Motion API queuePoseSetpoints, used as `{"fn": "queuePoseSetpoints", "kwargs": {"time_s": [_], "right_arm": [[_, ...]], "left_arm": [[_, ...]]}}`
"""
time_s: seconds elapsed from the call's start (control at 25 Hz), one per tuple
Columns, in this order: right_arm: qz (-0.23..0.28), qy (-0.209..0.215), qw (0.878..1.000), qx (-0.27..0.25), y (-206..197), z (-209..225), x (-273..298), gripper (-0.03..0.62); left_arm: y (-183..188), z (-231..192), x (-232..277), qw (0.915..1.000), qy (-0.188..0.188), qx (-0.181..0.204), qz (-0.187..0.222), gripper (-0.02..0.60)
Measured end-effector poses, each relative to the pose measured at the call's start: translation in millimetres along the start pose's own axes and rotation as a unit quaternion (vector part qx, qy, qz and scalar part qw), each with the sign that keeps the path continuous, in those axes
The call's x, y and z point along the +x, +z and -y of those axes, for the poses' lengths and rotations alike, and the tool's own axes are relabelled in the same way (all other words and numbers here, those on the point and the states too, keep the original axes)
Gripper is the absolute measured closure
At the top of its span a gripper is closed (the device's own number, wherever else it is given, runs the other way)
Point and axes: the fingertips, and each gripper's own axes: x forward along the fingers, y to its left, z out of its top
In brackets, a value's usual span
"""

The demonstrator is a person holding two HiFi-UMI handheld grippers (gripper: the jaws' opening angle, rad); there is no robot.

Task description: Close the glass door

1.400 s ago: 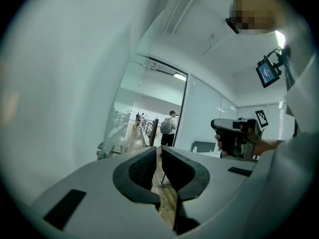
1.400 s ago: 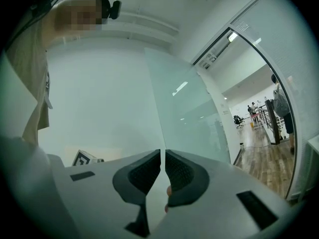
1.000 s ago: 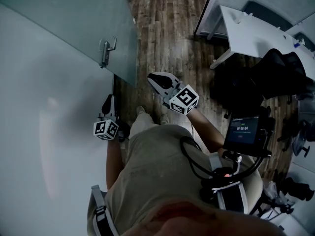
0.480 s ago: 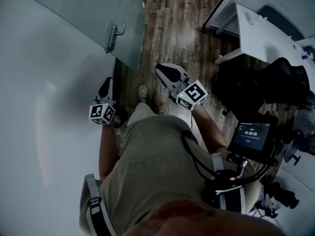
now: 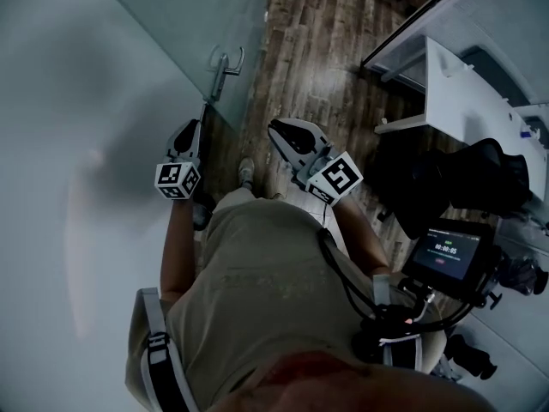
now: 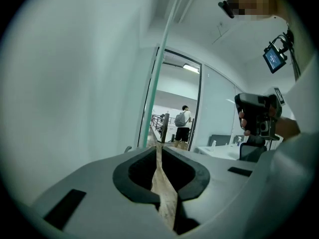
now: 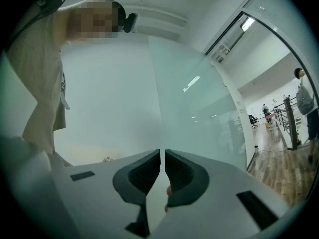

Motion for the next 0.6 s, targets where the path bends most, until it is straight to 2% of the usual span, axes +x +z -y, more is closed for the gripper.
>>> {"fn": "queuePoseSetpoints", "kwargs": {"time_s": [0.24, 0.44, 0.52, 0.6], "right_arm": [[-0.008, 0.003, 1.000, -0.012, 3.6, 1.6, 12.4, 0.577], [-0.016, 0.000, 1.000, -0.016, 8.5, 1.6, 38.9, 0.577], [-0.022, 0.000, 1.000, -0.014, 4.7, 3.6, 43.2, 0.577], [-0.021, -0.003, 1.000, -0.016, 5.2, 9.6, 46.8, 0.577]], "left_arm": [[-5.9, -10.0, 21.7, 0.9978, -0.010, 0.058, -0.030, 0.558], [-0.6, -32.2, 36.1, 0.9968, -0.048, 0.059, -0.025, 0.556], [-11.2, -33.7, 43.7, 0.9954, -0.065, 0.063, -0.032, 0.538], [-20.5, -33.8, 58.9, 0.9924, -0.086, 0.074, -0.046, 0.488]]}}
